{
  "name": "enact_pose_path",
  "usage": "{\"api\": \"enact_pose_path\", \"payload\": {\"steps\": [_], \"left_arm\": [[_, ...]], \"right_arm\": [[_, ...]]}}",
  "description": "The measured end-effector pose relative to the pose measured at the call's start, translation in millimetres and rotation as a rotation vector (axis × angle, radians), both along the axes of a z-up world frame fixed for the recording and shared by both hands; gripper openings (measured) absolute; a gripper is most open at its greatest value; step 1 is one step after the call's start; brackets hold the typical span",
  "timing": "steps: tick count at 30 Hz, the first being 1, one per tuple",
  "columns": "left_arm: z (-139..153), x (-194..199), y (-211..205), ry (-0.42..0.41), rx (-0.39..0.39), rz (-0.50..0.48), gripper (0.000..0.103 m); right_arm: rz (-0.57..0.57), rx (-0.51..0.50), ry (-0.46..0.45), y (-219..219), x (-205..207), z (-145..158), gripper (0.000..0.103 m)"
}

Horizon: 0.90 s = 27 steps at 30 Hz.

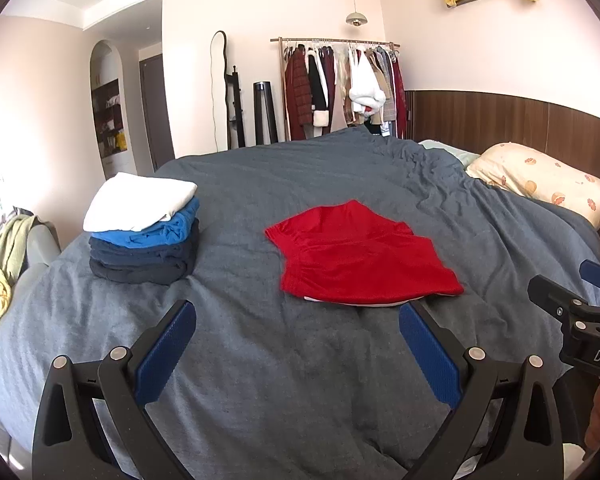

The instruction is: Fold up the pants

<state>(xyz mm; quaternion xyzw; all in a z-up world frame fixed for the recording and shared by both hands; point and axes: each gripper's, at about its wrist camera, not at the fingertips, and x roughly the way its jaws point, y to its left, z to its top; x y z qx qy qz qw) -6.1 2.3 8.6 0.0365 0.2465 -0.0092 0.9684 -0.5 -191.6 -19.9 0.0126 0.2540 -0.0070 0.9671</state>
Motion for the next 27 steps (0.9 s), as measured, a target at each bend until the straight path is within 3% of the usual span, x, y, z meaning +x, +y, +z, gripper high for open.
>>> {"api": "enact_pose_path", "payload": {"steps": [27], "left_arm": [[9.1, -3.5, -0.7, -0.025, -0.004, 0.007, 0.103]], "right_arm": [[0.012, 0.001, -0.018, 2.0, -4.5, 6.9, 0.103]]}}
